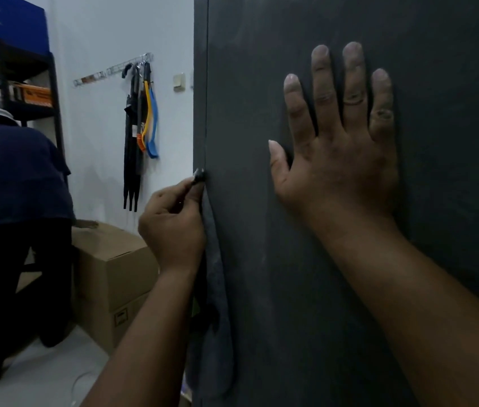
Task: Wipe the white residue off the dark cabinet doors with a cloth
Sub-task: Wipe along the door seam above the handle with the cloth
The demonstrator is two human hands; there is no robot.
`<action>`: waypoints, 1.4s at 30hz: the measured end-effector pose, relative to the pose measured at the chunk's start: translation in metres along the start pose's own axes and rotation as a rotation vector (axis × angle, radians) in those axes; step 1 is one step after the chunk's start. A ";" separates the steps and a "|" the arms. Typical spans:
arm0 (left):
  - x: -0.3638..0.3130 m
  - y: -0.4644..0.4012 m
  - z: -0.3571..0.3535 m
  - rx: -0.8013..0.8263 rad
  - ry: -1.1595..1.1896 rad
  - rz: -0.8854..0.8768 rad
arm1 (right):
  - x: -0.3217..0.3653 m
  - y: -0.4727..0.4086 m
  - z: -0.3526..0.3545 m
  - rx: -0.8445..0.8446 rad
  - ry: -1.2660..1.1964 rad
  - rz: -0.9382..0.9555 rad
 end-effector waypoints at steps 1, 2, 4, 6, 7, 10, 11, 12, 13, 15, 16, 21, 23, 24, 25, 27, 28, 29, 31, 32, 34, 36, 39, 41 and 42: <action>0.000 0.009 0.002 0.011 -0.023 -0.011 | 0.000 0.000 0.000 -0.001 0.001 -0.002; 0.000 0.022 0.005 0.030 -0.058 -0.023 | 0.000 0.001 0.000 0.001 0.003 -0.005; 0.005 0.056 0.016 0.094 -0.111 -0.011 | 0.000 0.002 0.002 0.008 -0.020 -0.012; 0.011 0.083 0.030 0.174 -0.110 0.112 | 0.000 0.003 0.005 0.014 -0.073 -0.008; 0.014 0.089 0.037 0.207 -0.109 0.192 | 0.002 0.006 0.006 0.011 -0.115 0.006; 0.007 0.089 0.047 0.280 -0.070 0.382 | 0.018 0.033 0.011 -0.071 -0.436 0.079; -0.001 0.086 0.047 0.293 -0.025 0.399 | 0.025 0.049 0.011 -0.105 -0.577 0.087; -0.012 0.082 0.047 0.310 0.025 0.391 | 0.033 0.067 0.009 -0.116 -0.699 0.089; -0.024 0.079 0.045 0.337 0.079 0.383 | 0.043 0.083 0.007 -0.100 -0.789 0.086; -0.041 0.076 0.041 0.391 0.192 0.399 | 0.058 0.109 0.002 -0.028 -0.917 0.036; -0.047 0.075 0.040 0.406 0.247 0.424 | 0.064 0.117 0.000 -0.001 -0.995 -0.020; -0.061 0.073 0.031 0.495 0.438 0.538 | 0.073 0.124 0.003 -0.053 -1.458 -0.424; -0.064 0.071 0.028 0.549 0.437 0.516 | 0.077 0.123 0.007 -0.054 -1.549 -0.552; -0.064 0.068 0.027 0.581 0.438 0.493 | 0.077 0.121 0.010 -0.062 -1.549 -0.582; -0.064 0.064 0.027 0.616 0.440 0.462 | 0.074 0.118 0.014 -0.070 -1.521 -0.586; -0.062 0.051 0.030 0.629 0.379 0.359 | 0.061 0.106 0.023 -0.095 -1.386 -0.519; -0.057 0.043 0.033 0.588 0.308 0.308 | 0.053 0.096 0.028 -0.116 -1.286 -0.465; -0.049 0.033 0.034 0.522 0.216 0.270 | 0.045 0.085 0.031 -0.143 -1.170 -0.405; -0.031 0.016 0.035 0.413 0.011 0.246 | 0.030 0.059 0.033 -0.192 -0.898 -0.287; -0.021 0.011 0.031 0.413 -0.060 0.265 | 0.025 0.047 0.030 -0.197 -0.791 -0.240; -0.001 0.010 0.015 0.503 -0.082 0.336 | 0.022 0.031 0.019 -0.102 -0.739 -0.190; 0.012 0.018 -0.003 0.594 -0.031 0.398 | 0.033 0.033 0.011 -0.037 -0.678 -0.125; 0.021 0.032 -0.015 0.590 -0.001 0.420 | 0.050 0.060 0.010 -0.078 -0.467 -0.004; 0.025 0.034 -0.015 0.565 0.018 0.414 | 0.049 0.076 0.007 -0.091 -0.415 0.029; 0.028 0.034 -0.015 0.564 0.029 0.415 | 0.045 0.079 0.007 -0.096 -0.406 0.032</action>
Point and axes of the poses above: each hand's wrist, its own y-axis away from the middle knuckle, its own z-axis out of the back of the hand, x = y × z, the point moved 5 cm from there along -y, towards the middle knuckle, and after that the axes turned 4 degrees about x, right-handed, at the moved point
